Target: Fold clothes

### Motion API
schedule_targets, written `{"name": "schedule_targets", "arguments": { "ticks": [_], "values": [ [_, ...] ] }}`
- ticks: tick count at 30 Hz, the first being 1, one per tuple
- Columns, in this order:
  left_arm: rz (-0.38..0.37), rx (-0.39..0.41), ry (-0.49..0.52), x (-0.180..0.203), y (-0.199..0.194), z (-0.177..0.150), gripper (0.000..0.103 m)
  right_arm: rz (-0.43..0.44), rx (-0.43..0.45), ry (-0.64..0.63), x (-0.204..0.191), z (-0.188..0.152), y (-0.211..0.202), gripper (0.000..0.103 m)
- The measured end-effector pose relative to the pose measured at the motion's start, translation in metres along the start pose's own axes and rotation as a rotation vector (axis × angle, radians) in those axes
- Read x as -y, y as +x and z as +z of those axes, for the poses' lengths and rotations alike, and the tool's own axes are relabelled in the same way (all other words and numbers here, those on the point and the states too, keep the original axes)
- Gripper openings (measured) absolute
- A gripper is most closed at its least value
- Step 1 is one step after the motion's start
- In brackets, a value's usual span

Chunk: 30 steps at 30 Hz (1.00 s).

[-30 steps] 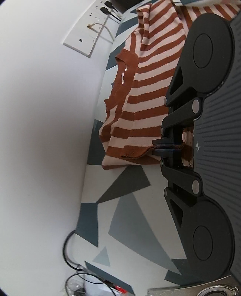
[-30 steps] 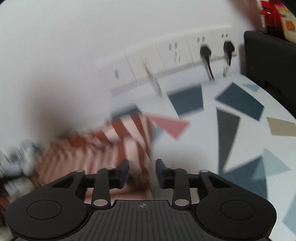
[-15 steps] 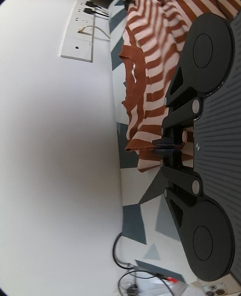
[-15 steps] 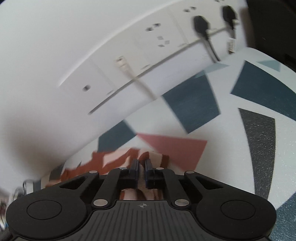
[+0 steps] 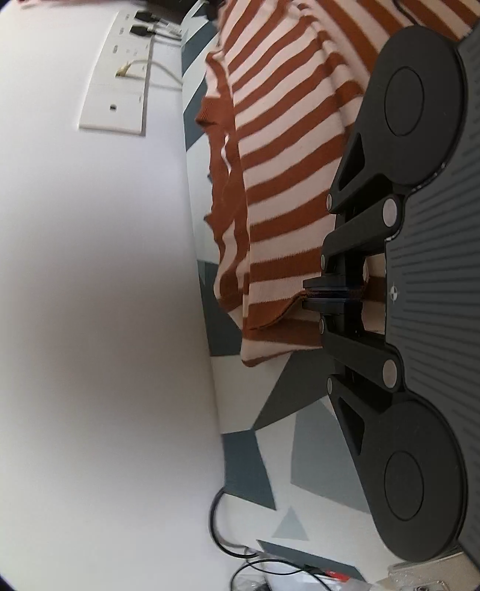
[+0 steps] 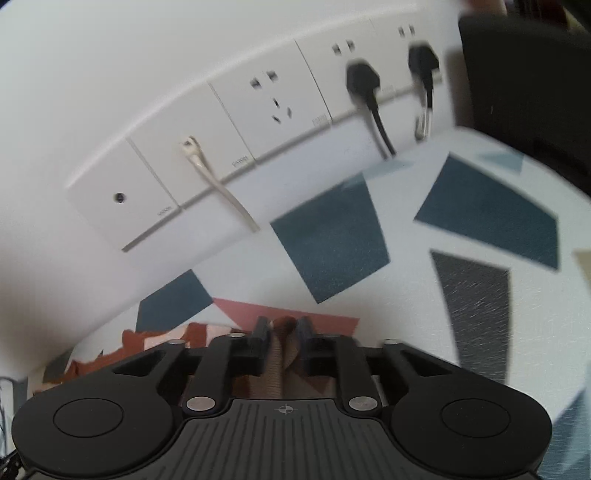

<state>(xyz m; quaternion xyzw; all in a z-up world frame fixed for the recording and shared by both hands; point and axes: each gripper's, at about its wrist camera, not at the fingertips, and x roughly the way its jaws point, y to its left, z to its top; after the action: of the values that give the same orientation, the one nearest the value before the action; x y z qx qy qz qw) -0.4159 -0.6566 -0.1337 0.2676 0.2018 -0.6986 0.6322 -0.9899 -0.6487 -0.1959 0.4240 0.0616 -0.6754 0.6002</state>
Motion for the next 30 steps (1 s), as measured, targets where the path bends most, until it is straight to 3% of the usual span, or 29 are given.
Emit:
{"name": "schedule_targets", "arguments": {
  "ticks": [2, 8, 10, 15, 17, 20, 22, 23, 24, 27, 30],
  "values": [
    [-0.007, 0.003, -0.006, 0.001, -0.004, -0.002, 0.004, 0.020, 0.022, -0.024, -0.002, -0.005, -0.024, 0.036],
    [-0.005, -0.026, -0.115, -0.009, 0.004, -0.001, 0.004, -0.003, 0.045, -0.140, -0.019, -0.046, -0.079, 0.037],
    [0.004, -0.028, -0.096, -0.007, 0.004, 0.000, 0.004, -0.024, 0.049, -0.198, -0.029, -0.064, -0.087, 0.041],
    [0.011, -0.036, -0.059, -0.004, 0.003, 0.000, 0.004, -0.051, 0.041, -0.251, -0.045, -0.081, -0.083, 0.044],
    [0.011, -0.040, -0.056, -0.004, 0.003, 0.001, 0.004, -0.042, 0.014, -0.276, -0.051, -0.083, -0.078, 0.050],
    [0.013, -0.044, -0.062, -0.005, 0.003, 0.003, 0.004, -0.064, -0.038, -0.363, -0.064, -0.090, -0.066, 0.048],
    [0.026, -0.040, -0.051, -0.004, 0.000, 0.004, 0.004, -0.080, -0.017, -0.327, -0.059, -0.085, -0.065, 0.044],
    [0.034, -0.036, -0.043, -0.004, -0.001, 0.004, 0.004, -0.092, -0.006, -0.295, -0.054, -0.080, -0.065, 0.033],
    [0.041, -0.033, -0.034, -0.003, -0.002, 0.003, 0.004, -0.104, 0.004, -0.262, -0.050, -0.076, -0.064, 0.030],
    [0.037, -0.053, -0.029, -0.005, 0.000, -0.002, 0.004, -0.135, 0.020, -0.170, -0.031, -0.066, -0.062, 0.031],
    [0.042, -0.057, -0.032, -0.005, 0.000, -0.002, 0.004, -0.135, -0.007, -0.176, -0.020, -0.074, -0.055, 0.032]
  ]
}}
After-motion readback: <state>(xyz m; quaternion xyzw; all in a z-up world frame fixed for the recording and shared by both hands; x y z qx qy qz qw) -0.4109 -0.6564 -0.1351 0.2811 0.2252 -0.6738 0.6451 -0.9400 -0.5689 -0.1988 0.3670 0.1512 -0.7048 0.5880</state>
